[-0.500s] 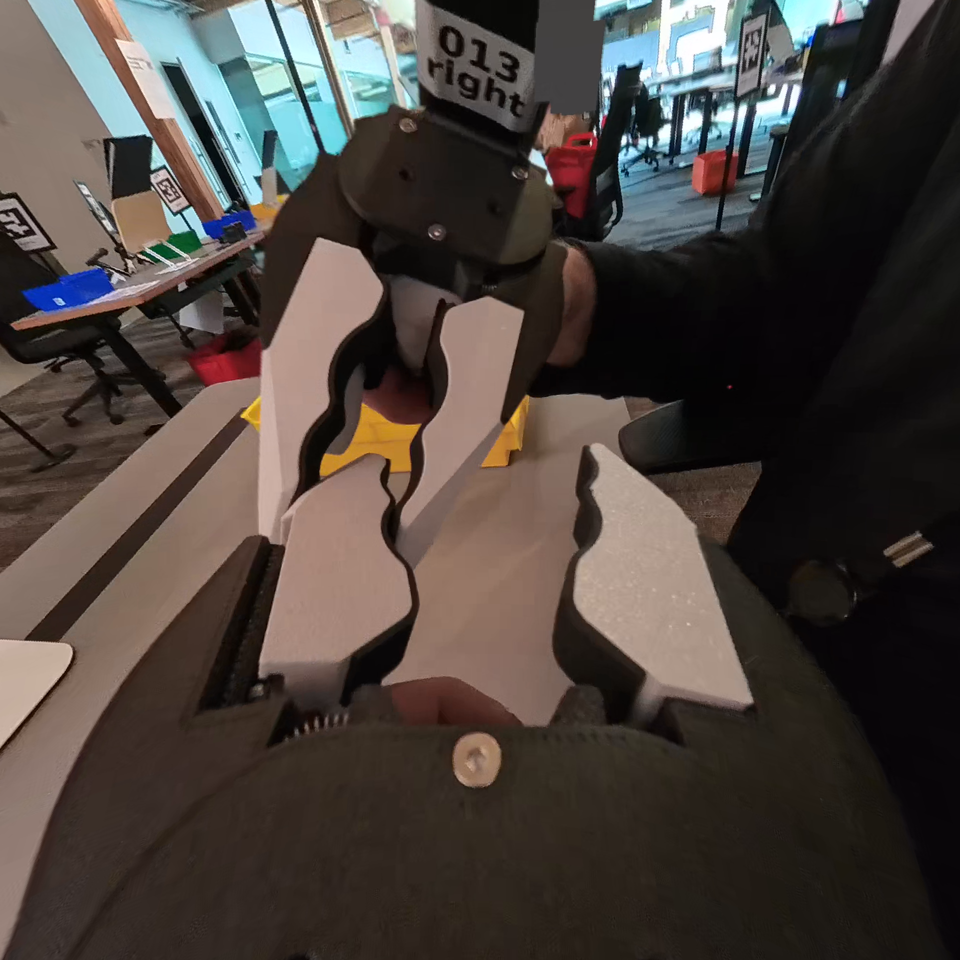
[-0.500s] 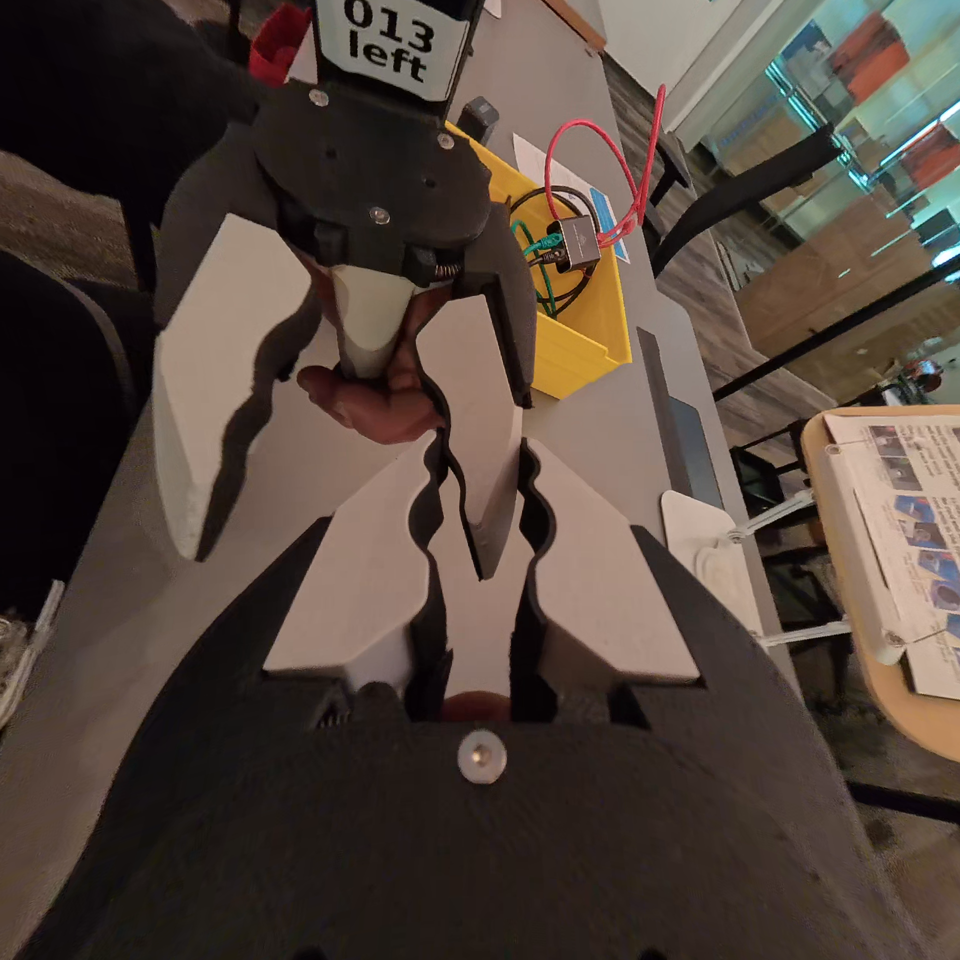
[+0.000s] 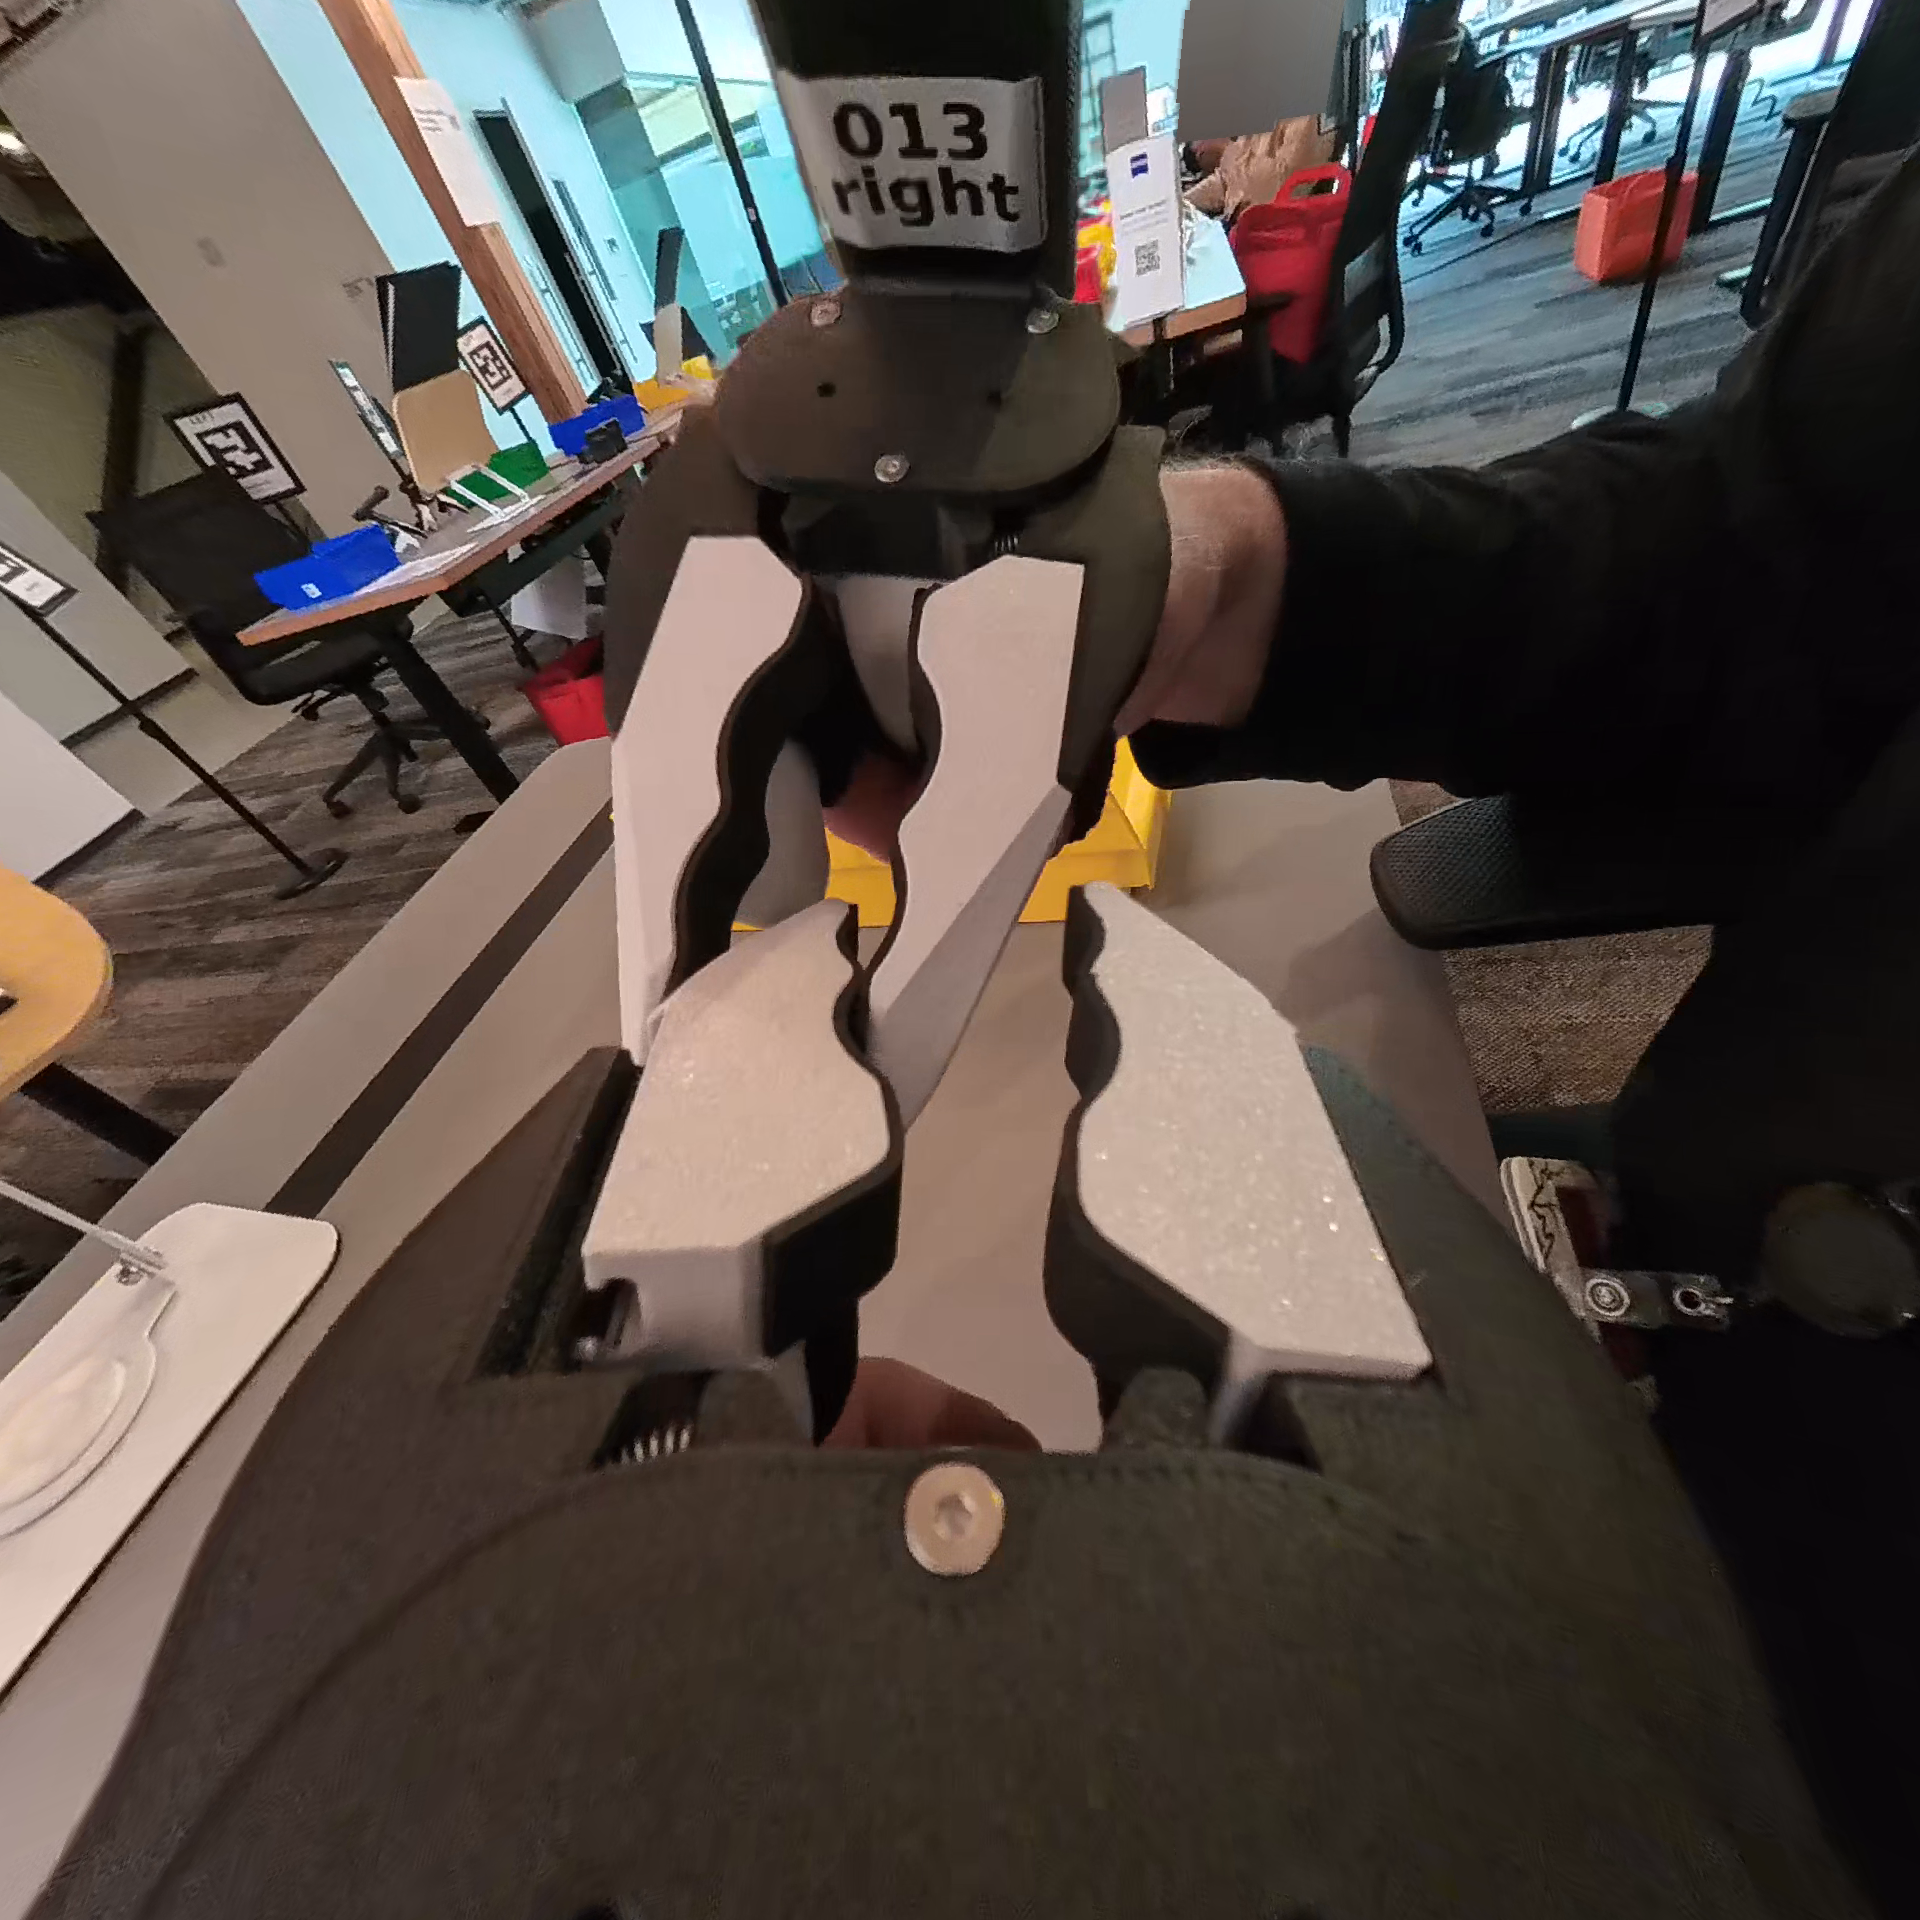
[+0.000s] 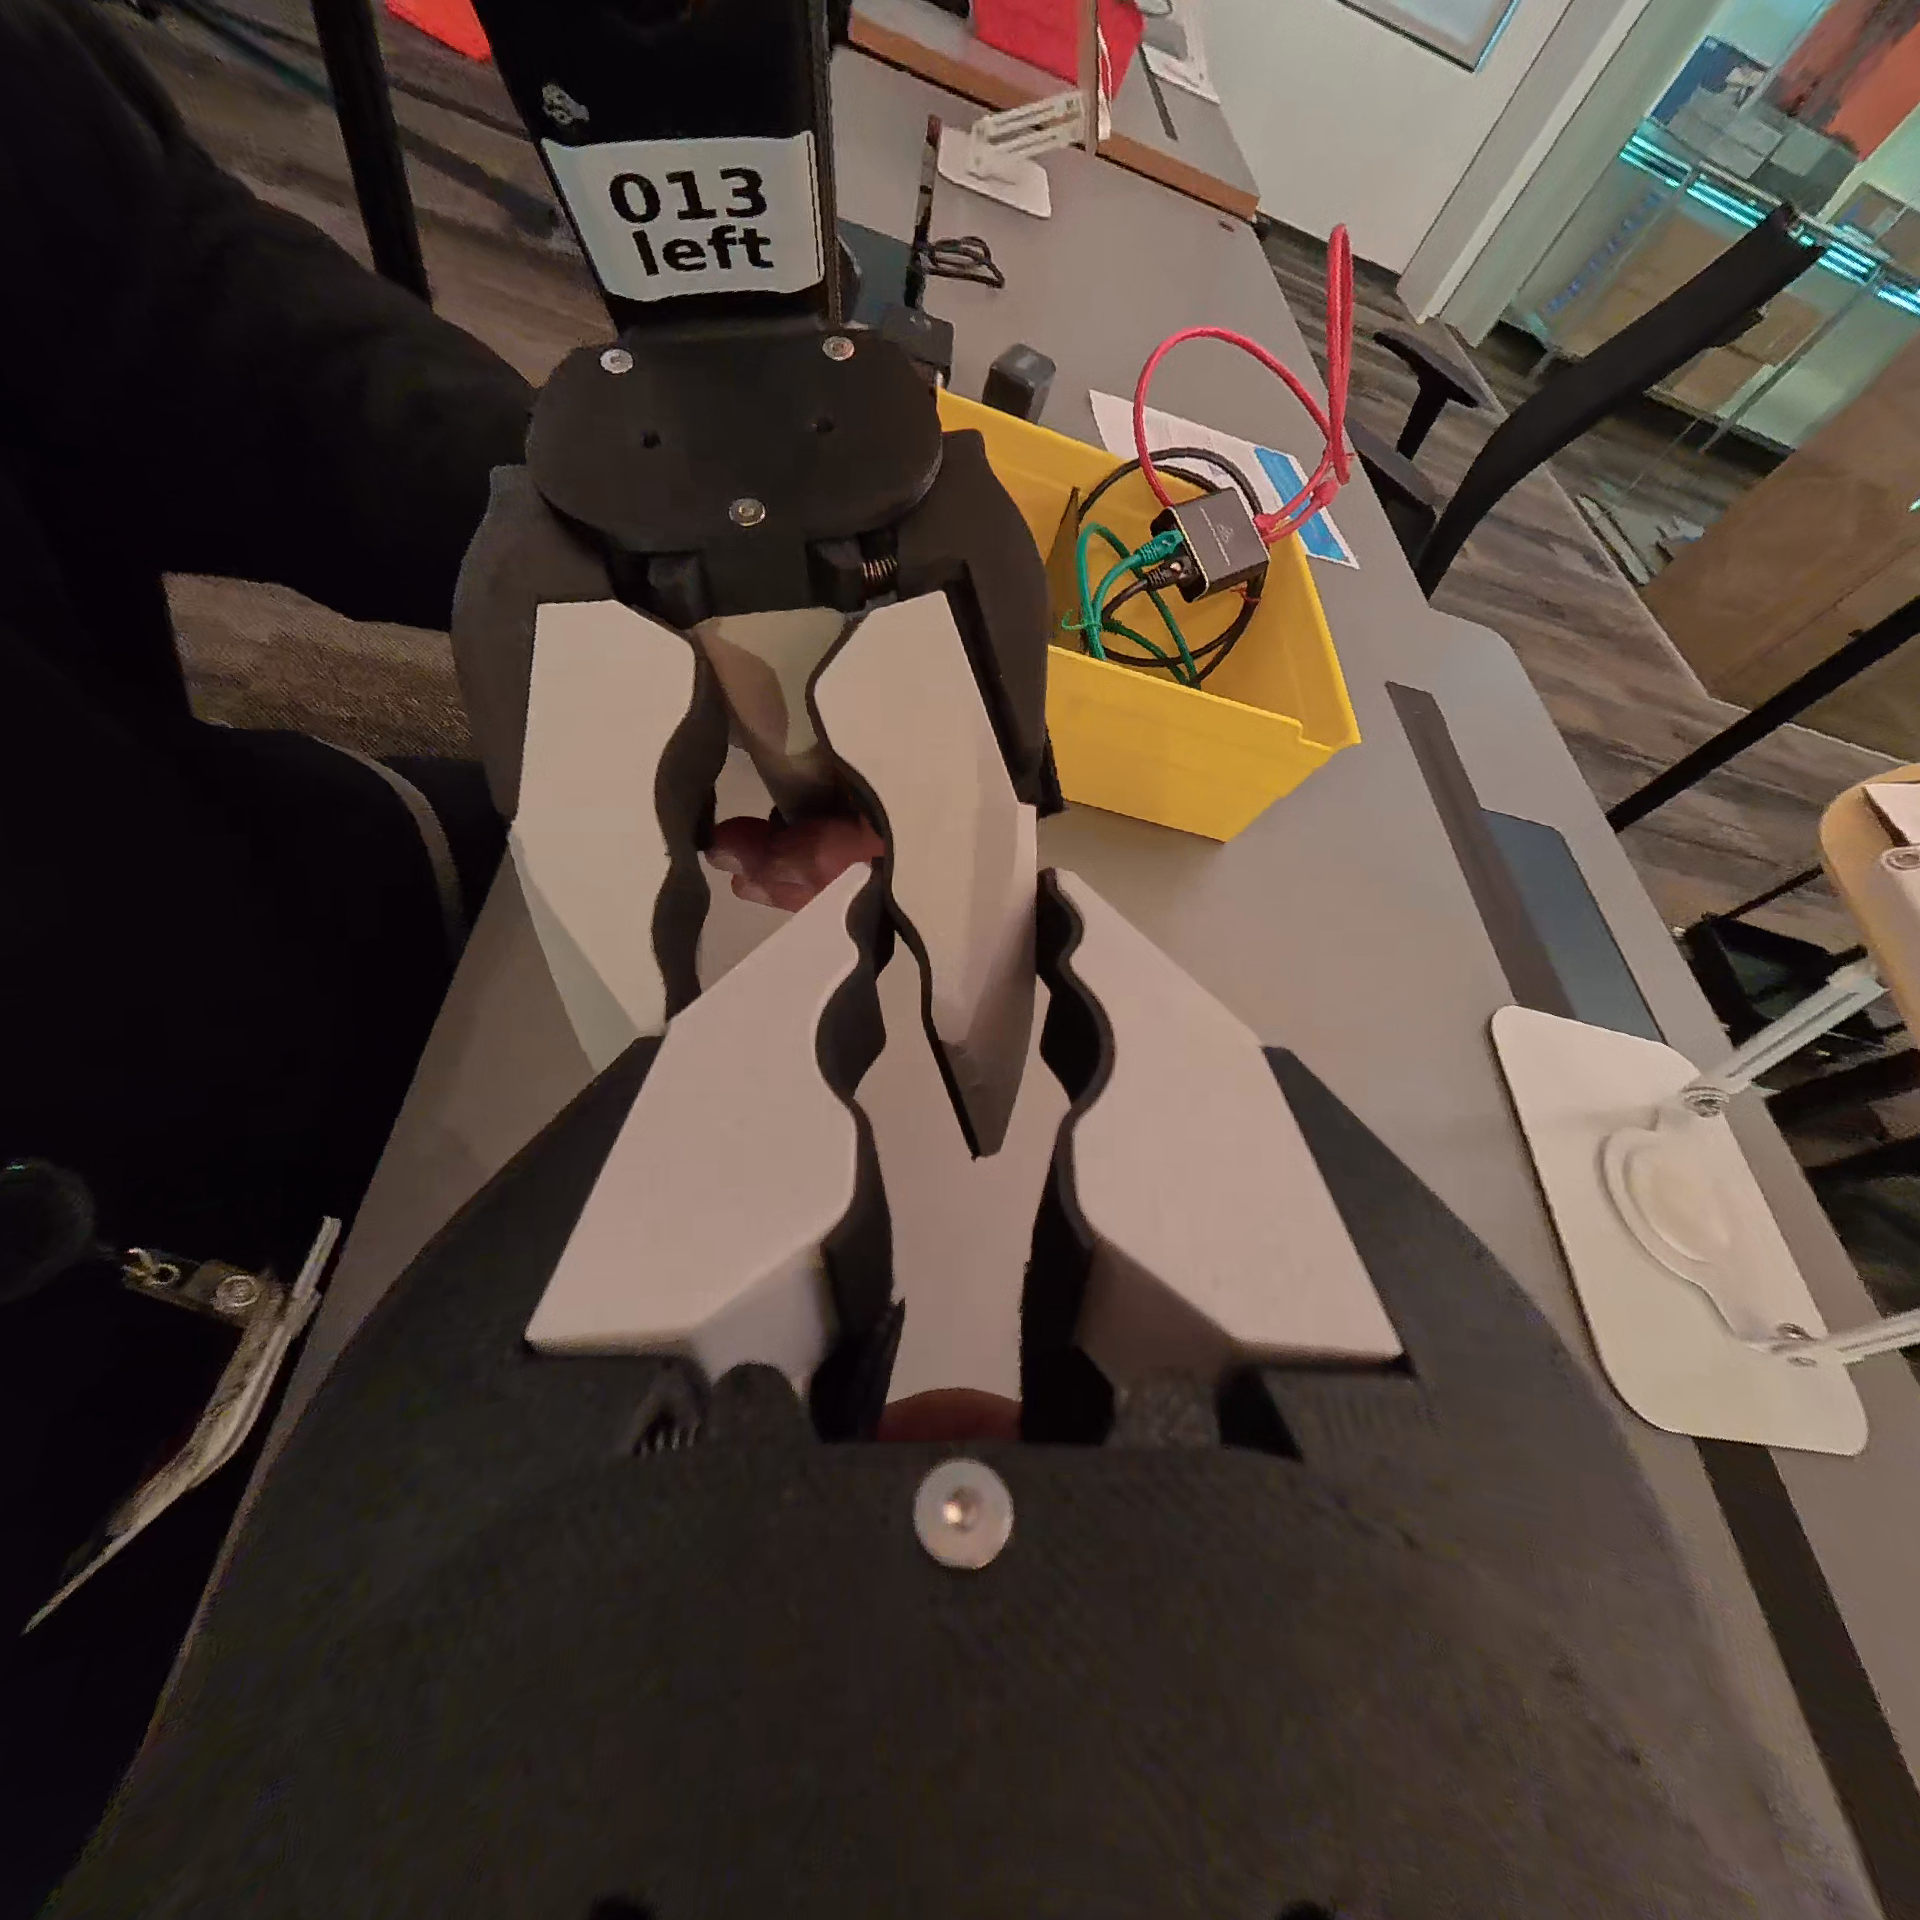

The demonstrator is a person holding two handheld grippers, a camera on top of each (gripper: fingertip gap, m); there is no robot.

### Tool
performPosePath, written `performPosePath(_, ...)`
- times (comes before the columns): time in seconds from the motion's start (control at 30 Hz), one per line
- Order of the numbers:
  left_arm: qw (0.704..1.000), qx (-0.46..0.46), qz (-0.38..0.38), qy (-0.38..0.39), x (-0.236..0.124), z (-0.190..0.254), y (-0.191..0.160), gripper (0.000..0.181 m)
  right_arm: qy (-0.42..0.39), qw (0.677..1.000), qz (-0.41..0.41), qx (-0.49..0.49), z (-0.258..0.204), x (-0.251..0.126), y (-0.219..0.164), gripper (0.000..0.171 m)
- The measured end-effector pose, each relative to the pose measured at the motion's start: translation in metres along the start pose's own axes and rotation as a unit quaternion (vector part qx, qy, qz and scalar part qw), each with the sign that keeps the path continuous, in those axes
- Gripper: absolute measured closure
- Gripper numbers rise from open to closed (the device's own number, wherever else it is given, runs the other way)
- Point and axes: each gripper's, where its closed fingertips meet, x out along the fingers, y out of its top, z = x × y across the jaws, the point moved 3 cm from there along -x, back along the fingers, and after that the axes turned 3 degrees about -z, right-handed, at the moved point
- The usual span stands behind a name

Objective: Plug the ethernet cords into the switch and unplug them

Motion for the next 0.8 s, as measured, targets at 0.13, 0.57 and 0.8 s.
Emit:
performPosePath(0.13,0.999,-0.021,-0.011,-0.032,0.002,0.008,0.002,0.128,0.019,1.000,-0.001,0.004,0.000,-0.004,-0.002,0.146)
performPosePath(0.57,0.999,-0.026,-0.035,-0.024,0.004,0.007,0.003,0.121,0.031,0.999,-0.038,-0.003,0.002,-0.007,-0.005,0.146)
performPosePath(0.8,0.997,-0.027,-0.020,0.070,-0.003,-0.017,0.007,0.091,-0.005,0.999,-0.040,0.003,0.009,-0.011,-0.005,0.147)
